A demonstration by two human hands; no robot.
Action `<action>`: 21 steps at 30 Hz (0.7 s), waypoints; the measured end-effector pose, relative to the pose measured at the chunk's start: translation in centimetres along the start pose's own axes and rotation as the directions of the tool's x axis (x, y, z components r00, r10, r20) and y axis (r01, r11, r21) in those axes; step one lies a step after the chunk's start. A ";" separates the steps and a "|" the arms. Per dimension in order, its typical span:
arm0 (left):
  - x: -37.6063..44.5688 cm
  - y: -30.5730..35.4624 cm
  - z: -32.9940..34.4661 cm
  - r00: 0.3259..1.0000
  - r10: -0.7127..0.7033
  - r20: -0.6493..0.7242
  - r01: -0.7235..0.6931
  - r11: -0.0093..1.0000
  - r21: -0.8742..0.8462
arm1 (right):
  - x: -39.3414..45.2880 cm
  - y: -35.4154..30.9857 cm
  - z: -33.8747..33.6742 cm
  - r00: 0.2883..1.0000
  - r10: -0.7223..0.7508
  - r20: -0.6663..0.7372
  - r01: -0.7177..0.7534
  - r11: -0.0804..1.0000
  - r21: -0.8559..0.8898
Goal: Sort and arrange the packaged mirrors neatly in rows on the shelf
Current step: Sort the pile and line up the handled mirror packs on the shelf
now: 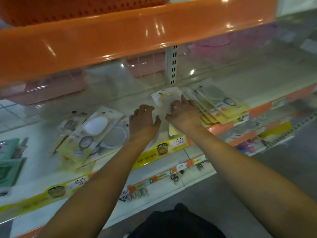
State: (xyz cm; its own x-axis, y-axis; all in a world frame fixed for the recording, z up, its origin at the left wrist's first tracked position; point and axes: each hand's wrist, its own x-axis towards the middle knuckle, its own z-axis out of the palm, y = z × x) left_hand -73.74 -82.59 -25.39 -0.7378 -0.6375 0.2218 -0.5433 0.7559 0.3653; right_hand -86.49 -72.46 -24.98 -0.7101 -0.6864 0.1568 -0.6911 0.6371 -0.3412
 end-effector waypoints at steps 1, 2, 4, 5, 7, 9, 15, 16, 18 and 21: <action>0.2 1.0 0.6 1.000 0.008 0.003 -0.008 1.000 0.005 | 0.2 1.4 -0.5 1.000 0.003 -0.014 -0.003 1.000 -0.015; 0.4 1.9 1.2 1.000 0.015 0.008 -0.015 1.000 0.009 | 0.5 2.7 -1.0 1.000 0.011 -0.024 -0.012 0.999 -0.030; 0.7 3.6 2.2 1.000 0.020 0.021 -0.020 1.000 0.007 | 1.1 5.2 -1.4 1.000 0.016 -0.024 -0.017 0.998 -0.056; 0.9 4.2 2.6 0.999 0.021 0.028 -0.021 1.000 0.005 | 1.4 6.3 -1.5 1.000 0.021 -0.017 -0.022 0.997 -0.073; 1.4 5.3 3.3 0.999 0.023 0.037 -0.023 1.000 0.004 | 2.1 8.2 -1.8 0.999 0.033 -0.032 -0.036 0.996 -0.087; 1.9 6.2 3.7 0.999 0.017 0.042 -0.017 1.000 0.006 | 2.8 9.9 -2.7 0.998 0.041 -0.050 -0.044 0.997 -0.059; 3.2 7.6 4.7 0.999 0.003 0.039 -0.003 1.000 0.012 | 4.3 14.3 -3.3 0.970 0.142 0.195 -0.110 0.980 -0.165; 3.3 7.8 4.8 0.999 0.003 0.040 -0.003 1.000 0.017 | 4.5 14.7 -3.2 0.970 0.146 0.197 -0.114 0.980 -0.165; 3.6 8.0 5.2 0.999 0.003 0.044 -0.004 1.000 0.024 | 5.0 15.4 -3.4 0.961 0.166 0.223 -0.126 0.975 -0.181; 3.8 8.3 5.5 0.998 0.007 0.057 -0.008 1.000 0.030 | 5.3 16.1 -3.6 0.957 0.167 0.238 -0.116 0.970 -0.213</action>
State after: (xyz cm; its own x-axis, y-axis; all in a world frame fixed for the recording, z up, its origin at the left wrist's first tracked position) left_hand -83.21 -77.96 -26.46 -0.7631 -0.6229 0.1722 -0.5487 0.7653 0.3366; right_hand -101.92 -64.58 -26.31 -0.7629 -0.6339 -0.1274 -0.6167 0.7725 -0.1514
